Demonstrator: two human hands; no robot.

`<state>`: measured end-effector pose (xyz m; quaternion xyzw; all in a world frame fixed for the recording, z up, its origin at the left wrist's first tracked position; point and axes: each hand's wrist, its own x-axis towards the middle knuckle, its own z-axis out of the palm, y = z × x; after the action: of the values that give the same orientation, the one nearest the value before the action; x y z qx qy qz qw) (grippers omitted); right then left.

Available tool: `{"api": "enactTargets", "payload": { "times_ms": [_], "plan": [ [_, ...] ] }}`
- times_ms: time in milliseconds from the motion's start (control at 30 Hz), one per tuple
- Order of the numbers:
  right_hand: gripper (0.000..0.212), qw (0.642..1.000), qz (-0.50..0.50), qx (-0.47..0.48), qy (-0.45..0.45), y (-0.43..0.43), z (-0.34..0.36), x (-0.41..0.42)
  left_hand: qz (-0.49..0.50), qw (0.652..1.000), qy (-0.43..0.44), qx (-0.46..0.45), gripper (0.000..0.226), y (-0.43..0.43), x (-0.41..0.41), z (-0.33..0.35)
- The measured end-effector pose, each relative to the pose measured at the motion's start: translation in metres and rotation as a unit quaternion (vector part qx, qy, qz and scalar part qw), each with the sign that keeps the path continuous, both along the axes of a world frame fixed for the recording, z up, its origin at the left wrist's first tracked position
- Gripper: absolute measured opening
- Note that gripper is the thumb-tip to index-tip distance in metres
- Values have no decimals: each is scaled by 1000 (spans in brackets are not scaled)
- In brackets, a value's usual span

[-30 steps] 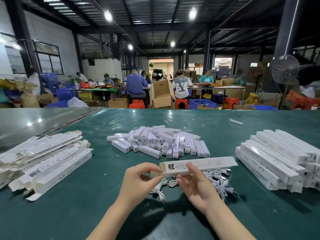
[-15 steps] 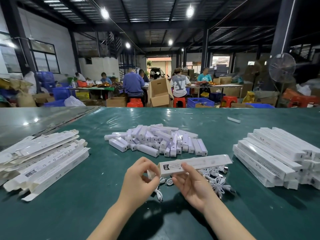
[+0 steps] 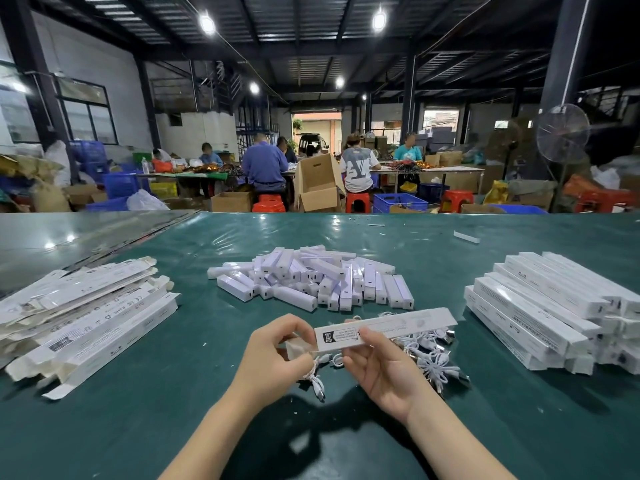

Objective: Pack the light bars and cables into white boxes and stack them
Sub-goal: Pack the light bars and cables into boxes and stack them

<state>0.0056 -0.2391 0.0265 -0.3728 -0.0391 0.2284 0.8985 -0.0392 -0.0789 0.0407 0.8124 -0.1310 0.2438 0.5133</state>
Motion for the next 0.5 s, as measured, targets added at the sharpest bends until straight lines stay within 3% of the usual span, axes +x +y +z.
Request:
{"api": "enactTargets", "payload": {
  "times_ms": [200, 367, 500],
  "plan": [
    [24, 999, 4, 24, 24, -2, -3, 3, -33, 998, 43, -8, 15, 1, -2, 6],
    [57, 998, 30, 39, 23, -5, -4, 3, -62, 991, 88, -75, 19, 4, -2, 6],
    [23, 998, 44, 22, 29, -7, -4, 3, -54, 991, 96, -74, 33, 8, 1, 6]
  ]
}}
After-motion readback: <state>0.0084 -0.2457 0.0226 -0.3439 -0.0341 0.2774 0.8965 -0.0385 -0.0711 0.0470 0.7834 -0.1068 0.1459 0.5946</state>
